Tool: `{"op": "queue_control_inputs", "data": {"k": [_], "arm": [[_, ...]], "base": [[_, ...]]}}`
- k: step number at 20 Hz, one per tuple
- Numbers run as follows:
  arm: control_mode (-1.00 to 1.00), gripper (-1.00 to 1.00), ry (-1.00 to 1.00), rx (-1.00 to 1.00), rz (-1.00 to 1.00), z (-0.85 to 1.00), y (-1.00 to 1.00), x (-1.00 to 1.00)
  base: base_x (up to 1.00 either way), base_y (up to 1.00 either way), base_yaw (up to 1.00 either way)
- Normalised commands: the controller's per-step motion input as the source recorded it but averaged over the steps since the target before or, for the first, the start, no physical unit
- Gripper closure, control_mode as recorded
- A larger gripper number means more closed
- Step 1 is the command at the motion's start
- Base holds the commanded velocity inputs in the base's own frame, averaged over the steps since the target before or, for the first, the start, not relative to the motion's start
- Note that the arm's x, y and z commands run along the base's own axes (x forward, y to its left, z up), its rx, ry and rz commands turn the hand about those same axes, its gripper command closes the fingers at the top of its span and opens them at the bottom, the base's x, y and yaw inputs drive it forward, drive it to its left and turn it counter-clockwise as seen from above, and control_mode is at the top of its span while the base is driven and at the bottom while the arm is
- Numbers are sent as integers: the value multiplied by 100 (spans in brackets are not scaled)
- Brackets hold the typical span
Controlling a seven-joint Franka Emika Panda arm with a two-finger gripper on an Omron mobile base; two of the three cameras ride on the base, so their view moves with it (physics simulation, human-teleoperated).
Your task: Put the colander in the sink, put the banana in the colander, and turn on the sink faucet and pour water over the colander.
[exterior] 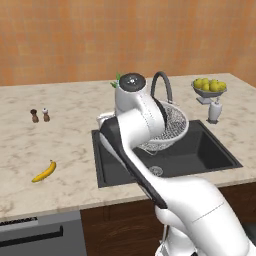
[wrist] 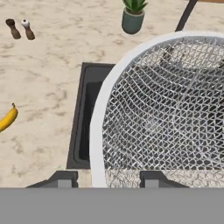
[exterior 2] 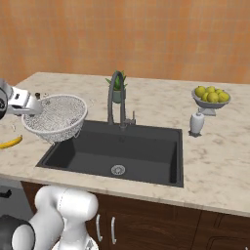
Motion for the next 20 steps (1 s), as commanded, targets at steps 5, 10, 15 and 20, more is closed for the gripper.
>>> {"op": "queue_control_inputs", "data": {"k": [5, 10, 15, 20], "arm": [[-100, 100, 2, 0, -1, -37, 93, 73], [-100, 100, 0, 7, -8, -78, 21, 85], [-100, 100, 0, 11, -29, -83, -37, 66], [-100, 100, 0, 3, -20, -59, -11, 63]], "base": [[0, 0, 0], [0, 0, 0], [0, 0, 0], [0, 0, 0]]}}
